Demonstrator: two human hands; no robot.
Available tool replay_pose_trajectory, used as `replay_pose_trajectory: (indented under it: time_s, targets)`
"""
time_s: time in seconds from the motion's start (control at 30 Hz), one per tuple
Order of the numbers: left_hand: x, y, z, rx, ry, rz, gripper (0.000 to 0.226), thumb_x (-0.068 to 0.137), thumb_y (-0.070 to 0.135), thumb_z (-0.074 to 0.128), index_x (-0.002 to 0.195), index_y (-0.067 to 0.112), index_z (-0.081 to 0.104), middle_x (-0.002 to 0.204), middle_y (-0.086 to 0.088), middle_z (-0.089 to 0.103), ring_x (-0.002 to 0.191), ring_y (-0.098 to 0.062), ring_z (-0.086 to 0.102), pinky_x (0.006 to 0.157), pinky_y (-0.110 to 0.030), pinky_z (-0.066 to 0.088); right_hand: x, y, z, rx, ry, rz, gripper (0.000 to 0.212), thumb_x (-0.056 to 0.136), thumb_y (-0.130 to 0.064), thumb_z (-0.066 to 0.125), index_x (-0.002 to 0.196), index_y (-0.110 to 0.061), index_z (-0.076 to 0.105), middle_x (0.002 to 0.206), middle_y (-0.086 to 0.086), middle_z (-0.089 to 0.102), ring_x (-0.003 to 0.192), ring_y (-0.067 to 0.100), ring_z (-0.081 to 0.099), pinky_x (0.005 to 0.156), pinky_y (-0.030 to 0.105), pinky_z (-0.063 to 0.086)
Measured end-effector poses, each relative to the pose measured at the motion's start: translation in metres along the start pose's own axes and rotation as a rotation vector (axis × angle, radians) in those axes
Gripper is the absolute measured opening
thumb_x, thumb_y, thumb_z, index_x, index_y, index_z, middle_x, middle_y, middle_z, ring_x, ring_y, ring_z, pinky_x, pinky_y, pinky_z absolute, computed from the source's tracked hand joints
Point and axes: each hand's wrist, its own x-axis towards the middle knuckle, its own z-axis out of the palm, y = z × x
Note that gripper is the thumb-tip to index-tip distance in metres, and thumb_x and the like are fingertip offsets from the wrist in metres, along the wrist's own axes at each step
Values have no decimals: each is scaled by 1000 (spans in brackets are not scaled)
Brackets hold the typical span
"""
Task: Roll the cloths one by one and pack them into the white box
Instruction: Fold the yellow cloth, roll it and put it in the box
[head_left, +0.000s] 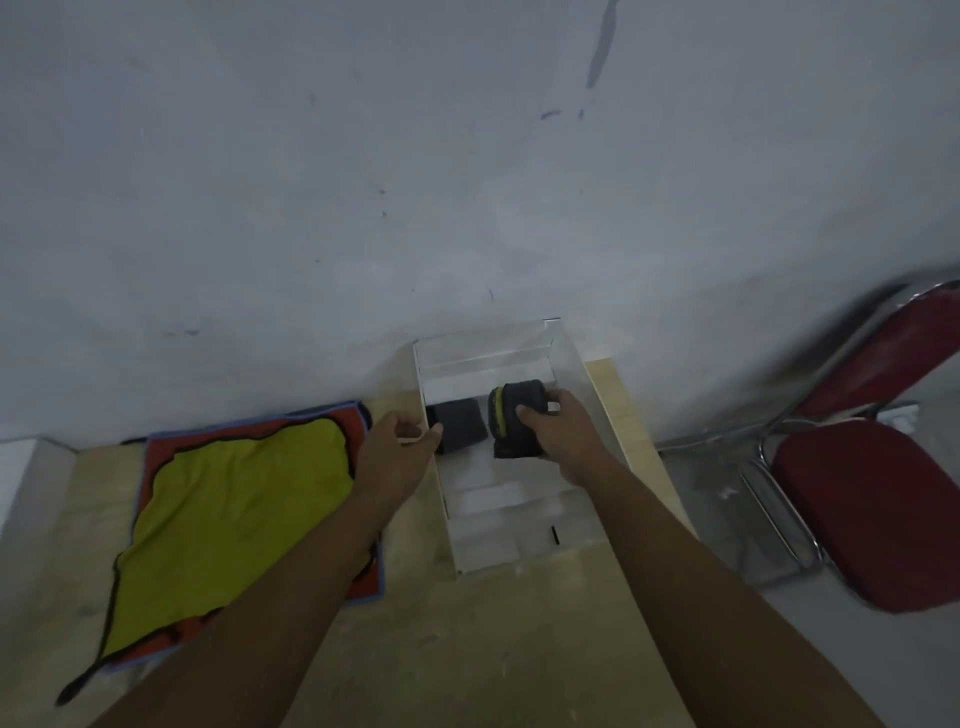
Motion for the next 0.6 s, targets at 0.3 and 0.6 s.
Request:
replay_pose_trajectory:
  time_s: [0.3,0.6]
  targets:
    - [12,-7,-1,-209,-113,-36,39,88,23,66,124,16,55,104,4,58,88,-6,59,56,-15,56,58,20,16,-319,48,57,38,90,-30,61,109,3,61,107,20,66,99,33,63,88,44,54]
    - [13,-11,-1,-304,-106,-65,34,85,20,69,117,15,58,105,7,60,88,-7,62,59,-20,58,67,29,45,-530,86,12,40,93,-34,53,122,-5,55,121,15,61,111,30,57,91,30,43]
